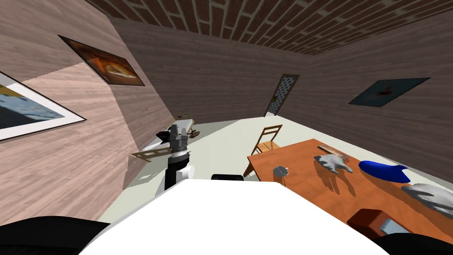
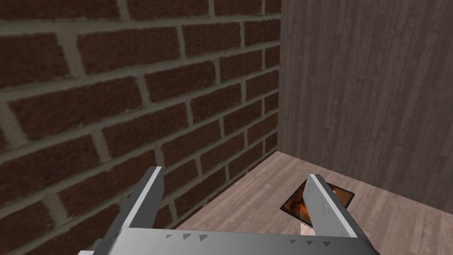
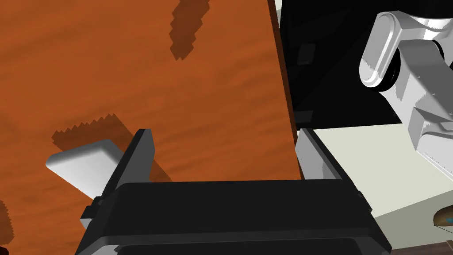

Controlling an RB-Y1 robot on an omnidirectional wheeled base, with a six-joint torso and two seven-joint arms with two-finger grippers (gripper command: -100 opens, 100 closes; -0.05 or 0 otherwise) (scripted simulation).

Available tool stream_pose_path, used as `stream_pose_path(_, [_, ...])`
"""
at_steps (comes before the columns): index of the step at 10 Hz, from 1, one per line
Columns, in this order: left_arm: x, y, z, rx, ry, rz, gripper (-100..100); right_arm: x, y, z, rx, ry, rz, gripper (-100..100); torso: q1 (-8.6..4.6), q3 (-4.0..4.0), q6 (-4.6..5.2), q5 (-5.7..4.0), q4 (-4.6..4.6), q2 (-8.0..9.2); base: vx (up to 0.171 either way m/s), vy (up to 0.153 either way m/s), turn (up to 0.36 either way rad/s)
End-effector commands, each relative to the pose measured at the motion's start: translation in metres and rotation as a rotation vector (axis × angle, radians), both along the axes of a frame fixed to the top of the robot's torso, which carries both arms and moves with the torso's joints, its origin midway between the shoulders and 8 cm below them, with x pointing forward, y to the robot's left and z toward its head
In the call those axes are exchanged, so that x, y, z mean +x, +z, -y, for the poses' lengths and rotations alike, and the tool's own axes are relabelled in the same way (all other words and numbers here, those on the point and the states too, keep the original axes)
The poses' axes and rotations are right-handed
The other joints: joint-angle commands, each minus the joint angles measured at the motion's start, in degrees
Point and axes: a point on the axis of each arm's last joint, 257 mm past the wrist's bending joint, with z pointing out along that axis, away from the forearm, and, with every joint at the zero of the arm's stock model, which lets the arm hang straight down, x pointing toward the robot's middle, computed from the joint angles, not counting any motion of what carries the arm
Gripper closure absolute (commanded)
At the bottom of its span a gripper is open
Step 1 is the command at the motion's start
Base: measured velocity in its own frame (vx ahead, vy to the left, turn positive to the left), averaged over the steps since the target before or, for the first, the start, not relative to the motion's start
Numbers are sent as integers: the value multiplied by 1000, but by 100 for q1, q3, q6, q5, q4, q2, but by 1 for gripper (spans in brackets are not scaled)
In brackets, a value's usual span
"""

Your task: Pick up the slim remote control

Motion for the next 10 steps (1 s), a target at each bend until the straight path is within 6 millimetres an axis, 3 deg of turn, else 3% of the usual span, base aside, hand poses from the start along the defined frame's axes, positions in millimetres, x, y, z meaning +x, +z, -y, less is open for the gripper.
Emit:
stream_pose_path(1, [0,0,0,0,0,0,0,-14,2,9,-7,37,-49,-100,0,0,0,0,0,0,56,-76,391])
stream_pose_path(4, [0,0,0,0,0,0,0,-26,3,18,-7,90,-108,-100,-11,-1,0,-3,0,-2,37,-88,402])
stream_pose_path(7, [0,0,0,0,0,0,0,-24,-4,14,6,107,-114,-100,2,-3,4,-2,-1,-6,30,-61,214])
stream_pose_path(8, [0,0,0,0,0,0,0,-23,-5,13,8,110,-114,0,18,0,12,2,-1,1,4,-8,-7])
stream_pose_path(9, [0,0,0,0,0,0,0,-17,-19,3,7,102,-108,-100,30,3,12,5,1,7,-34,-38,69])
stream_pose_path(10, [0,0,0,0,0,0,0,-15,-24,-2,7,99,-106,-100,23,10,10,3,4,18,-64,-50,57])
